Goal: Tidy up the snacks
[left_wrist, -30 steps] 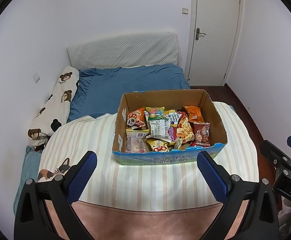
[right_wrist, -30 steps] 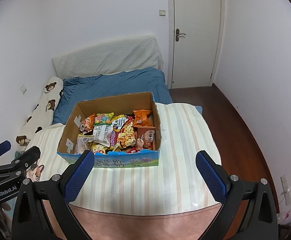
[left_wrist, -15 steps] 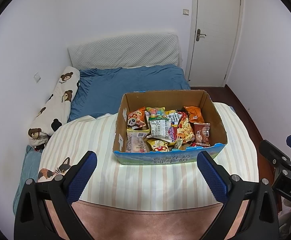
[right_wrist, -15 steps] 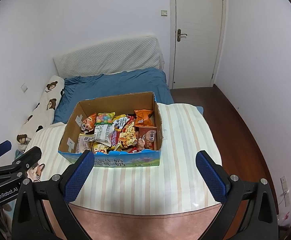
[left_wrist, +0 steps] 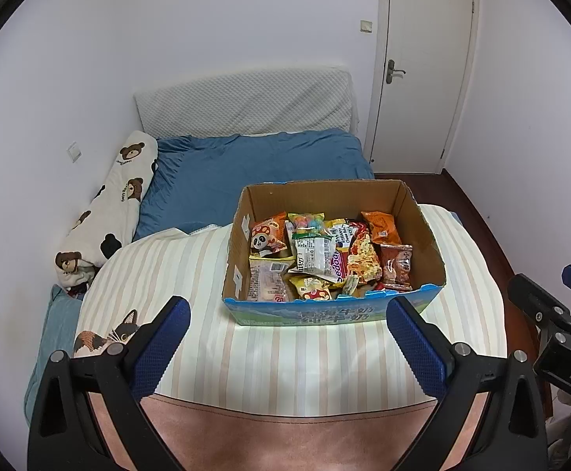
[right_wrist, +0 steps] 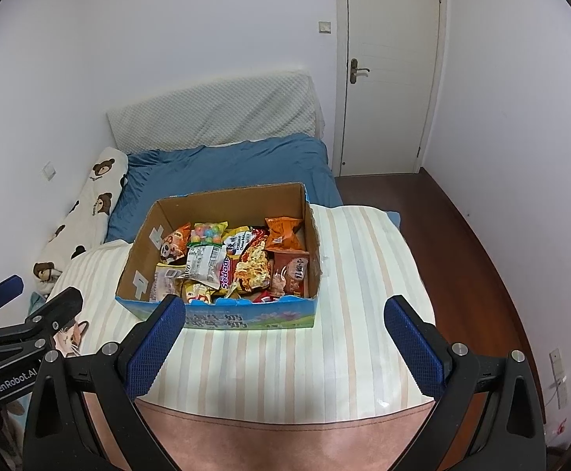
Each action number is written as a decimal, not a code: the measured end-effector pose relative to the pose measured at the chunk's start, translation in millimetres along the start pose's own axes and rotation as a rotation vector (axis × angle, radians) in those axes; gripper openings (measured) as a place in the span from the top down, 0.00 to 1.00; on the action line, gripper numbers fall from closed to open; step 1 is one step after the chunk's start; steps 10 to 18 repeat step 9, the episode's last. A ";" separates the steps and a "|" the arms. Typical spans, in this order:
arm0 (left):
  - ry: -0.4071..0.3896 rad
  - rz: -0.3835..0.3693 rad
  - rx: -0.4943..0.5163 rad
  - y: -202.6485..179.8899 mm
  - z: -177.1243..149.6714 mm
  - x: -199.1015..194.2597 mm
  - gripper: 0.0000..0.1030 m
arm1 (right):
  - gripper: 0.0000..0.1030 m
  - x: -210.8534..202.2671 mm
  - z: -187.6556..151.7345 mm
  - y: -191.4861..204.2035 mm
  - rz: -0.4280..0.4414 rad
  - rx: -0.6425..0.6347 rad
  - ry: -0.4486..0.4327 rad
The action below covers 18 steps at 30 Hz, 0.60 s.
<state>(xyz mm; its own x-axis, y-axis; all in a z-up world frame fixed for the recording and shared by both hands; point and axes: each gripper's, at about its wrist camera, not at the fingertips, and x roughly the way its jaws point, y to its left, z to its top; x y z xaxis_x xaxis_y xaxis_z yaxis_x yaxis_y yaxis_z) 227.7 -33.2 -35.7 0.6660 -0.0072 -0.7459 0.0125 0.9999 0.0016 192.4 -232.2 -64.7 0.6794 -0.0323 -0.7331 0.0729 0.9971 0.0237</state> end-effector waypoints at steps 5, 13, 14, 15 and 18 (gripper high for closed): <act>-0.013 0.007 -0.002 -1.5 -0.8 0.1 0.00 | 0.00 -1.4 -0.1 1.0 0.001 0.000 -0.003; -0.017 0.006 -0.002 -2.7 -1.3 -1.6 0.00 | 0.00 -2.1 0.4 1.8 0.002 0.002 -0.004; -0.017 0.006 -0.002 -2.7 -1.3 -1.6 0.00 | 0.00 -2.1 0.4 1.8 0.002 0.002 -0.004; -0.017 0.006 -0.002 -2.7 -1.3 -1.6 0.00 | 0.00 -2.1 0.4 1.8 0.002 0.002 -0.004; -0.017 0.006 -0.002 -2.7 -1.3 -1.6 0.00 | 0.00 -2.1 0.4 1.8 0.002 0.002 -0.004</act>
